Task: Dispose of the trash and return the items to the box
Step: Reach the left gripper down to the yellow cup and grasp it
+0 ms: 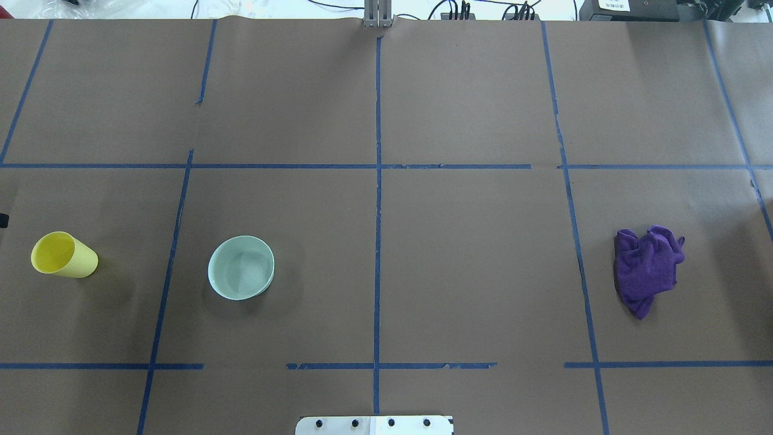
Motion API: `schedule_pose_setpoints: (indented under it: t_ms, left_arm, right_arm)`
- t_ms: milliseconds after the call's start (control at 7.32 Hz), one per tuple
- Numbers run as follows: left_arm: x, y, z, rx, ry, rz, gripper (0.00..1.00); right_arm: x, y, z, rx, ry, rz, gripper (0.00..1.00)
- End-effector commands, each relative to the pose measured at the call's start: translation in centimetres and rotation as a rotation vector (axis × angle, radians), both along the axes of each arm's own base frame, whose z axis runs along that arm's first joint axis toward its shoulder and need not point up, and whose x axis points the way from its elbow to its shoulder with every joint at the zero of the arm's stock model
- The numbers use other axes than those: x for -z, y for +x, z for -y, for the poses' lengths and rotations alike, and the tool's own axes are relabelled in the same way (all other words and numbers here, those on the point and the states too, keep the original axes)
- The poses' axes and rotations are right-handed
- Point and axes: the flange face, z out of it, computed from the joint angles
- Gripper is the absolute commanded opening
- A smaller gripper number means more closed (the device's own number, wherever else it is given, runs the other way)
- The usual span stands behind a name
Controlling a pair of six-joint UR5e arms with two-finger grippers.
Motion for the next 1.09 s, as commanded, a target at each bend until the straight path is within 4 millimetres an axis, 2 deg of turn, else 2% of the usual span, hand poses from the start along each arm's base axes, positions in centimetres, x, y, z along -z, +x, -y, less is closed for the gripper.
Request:
schedule_pose_setpoints:
  t_ms: [0,137,410,820,957]
  left_arm:
    - [-2.8,2.8,-0.9,0.026,-0.016,-0.011,0.98]
    - [-2.7,4.9,-1.2,0.029,-0.031,-0.004,0.98]
    - [-1.8,9.3,-2.2,0.031,-0.064,-0.019,0.95]
    - [-2.9,9.8,-1.9,0.032,-0.068,-0.001,0.82]
    - [-3.3,9.8,-1.8,0.033,-0.073,0.004,0.71]
  right_arm:
    - [1.5,-0.1,0.3,0.002,0.032,0.011,1.00]
    - [2.8,0.0,0.9,0.000,0.053,0.013,1.00]
    - [2.7,-0.1,0.9,0.000,0.051,0.015,1.00]
    - [2.7,-0.1,0.9,0.000,0.053,0.018,1.00]
    - [2.8,-0.1,0.9,0.000,0.055,0.018,1.00]
